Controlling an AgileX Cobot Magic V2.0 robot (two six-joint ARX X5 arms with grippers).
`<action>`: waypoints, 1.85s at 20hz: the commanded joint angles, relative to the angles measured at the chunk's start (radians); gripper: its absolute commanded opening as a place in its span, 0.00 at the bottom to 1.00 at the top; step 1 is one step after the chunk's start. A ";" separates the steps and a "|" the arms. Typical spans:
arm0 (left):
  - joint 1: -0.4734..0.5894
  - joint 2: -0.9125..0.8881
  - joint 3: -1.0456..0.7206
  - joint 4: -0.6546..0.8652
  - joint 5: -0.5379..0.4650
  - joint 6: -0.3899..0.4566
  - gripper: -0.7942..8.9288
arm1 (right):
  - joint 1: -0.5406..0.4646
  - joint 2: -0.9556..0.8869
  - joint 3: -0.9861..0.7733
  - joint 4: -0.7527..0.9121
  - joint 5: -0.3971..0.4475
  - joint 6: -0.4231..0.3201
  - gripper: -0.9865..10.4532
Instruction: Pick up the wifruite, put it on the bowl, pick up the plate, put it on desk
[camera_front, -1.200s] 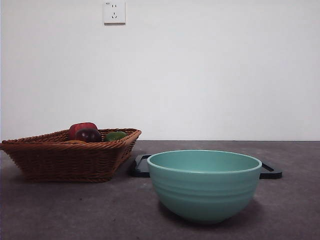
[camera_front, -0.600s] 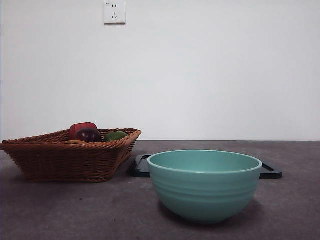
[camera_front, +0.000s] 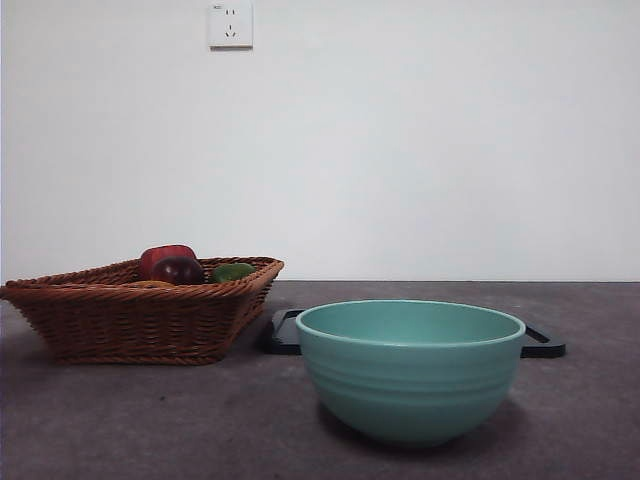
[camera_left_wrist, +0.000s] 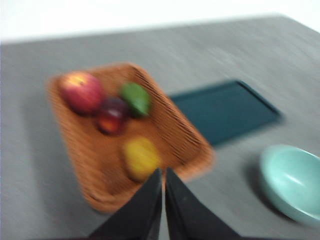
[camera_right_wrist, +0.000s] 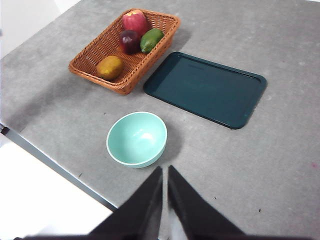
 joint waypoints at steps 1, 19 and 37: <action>0.060 -0.129 -0.202 0.176 -0.074 -0.042 0.09 | 0.008 0.003 0.016 -0.028 0.000 -0.008 0.09; 0.117 -0.371 -0.599 0.387 -0.419 -0.157 0.09 | 0.008 0.003 0.016 -0.028 0.000 -0.008 0.09; 0.117 -0.370 -0.599 0.389 -0.415 -0.164 0.09 | -0.129 -0.012 -0.015 0.020 0.005 -0.115 0.09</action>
